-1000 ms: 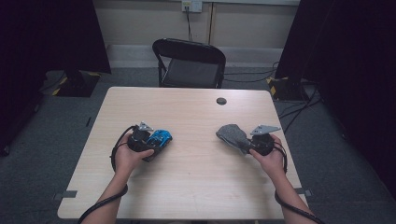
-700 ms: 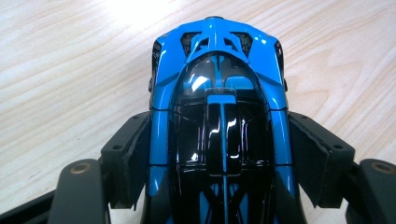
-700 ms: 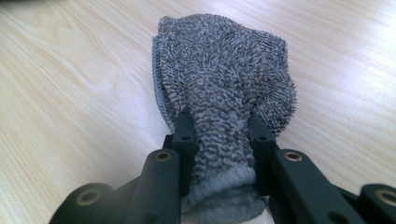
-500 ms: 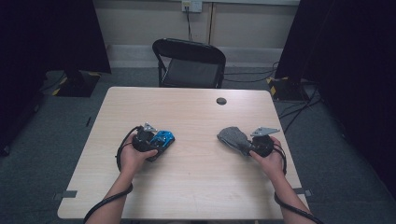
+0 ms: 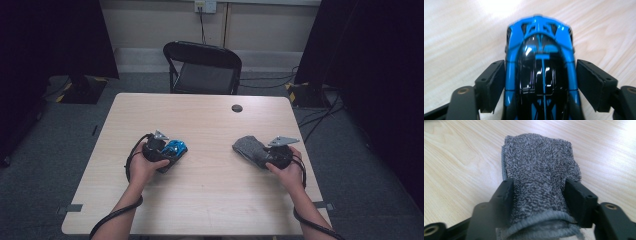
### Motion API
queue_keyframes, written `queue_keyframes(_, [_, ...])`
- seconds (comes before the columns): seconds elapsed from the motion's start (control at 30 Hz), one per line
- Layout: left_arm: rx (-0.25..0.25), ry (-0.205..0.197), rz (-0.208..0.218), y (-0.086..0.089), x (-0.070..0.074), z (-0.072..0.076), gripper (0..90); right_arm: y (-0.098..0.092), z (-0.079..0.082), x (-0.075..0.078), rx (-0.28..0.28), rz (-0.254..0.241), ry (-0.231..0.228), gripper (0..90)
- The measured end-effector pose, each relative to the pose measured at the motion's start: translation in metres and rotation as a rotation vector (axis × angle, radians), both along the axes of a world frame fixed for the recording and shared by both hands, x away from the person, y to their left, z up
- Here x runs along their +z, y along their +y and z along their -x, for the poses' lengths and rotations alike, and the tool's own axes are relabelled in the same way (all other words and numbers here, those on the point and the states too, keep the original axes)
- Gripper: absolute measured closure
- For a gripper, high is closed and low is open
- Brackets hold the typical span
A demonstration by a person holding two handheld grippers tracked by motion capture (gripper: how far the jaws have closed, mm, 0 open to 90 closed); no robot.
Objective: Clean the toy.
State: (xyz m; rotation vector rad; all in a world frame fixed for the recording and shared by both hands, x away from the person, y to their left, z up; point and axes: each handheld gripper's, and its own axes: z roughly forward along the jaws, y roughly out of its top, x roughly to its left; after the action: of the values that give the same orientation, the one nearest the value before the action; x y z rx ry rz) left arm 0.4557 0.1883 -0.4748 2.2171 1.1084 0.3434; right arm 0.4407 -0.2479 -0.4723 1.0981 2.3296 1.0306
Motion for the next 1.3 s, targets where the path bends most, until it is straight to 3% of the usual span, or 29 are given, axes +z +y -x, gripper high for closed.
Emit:
queue_keyframes(0.2, [-0.022,0.007,0.022,0.001,0.006,0.008,23.1,0.001,0.001,0.005,-0.006,-0.016,-0.013,31.1])
queue_keyframes(0.37, [-0.025,0.008,0.039,0.006,0.007,0.015,23.1,0.006,0.004,0.010,0.021,-0.011,-0.028,28.0])
queue_keyframes(0.7, [-0.045,-0.001,0.074,0.008,0.016,0.029,20.3,0.014,0.013,0.014,0.063,-0.035,-0.011,23.4])
queue_keyframes(0.9, [-0.086,0.017,0.090,0.001,0.018,0.039,19.1,0.018,0.021,0.015,0.097,-0.059,0.002,21.3])
queue_keyframes(0.97, [-0.108,0.027,0.115,-0.002,0.018,0.042,19.0,0.019,0.024,0.015,0.106,-0.063,0.010,20.0])
queue_keyframes(1.13, [-0.157,0.026,0.124,-0.013,0.019,0.050,17.5,0.020,0.031,0.016,0.125,-0.079,0.011,18.6])
queue_keyframes(1.3, [-0.184,0.025,0.166,-0.018,0.021,0.055,17.2,0.022,0.035,0.017,0.147,-0.093,0.020,17.0])
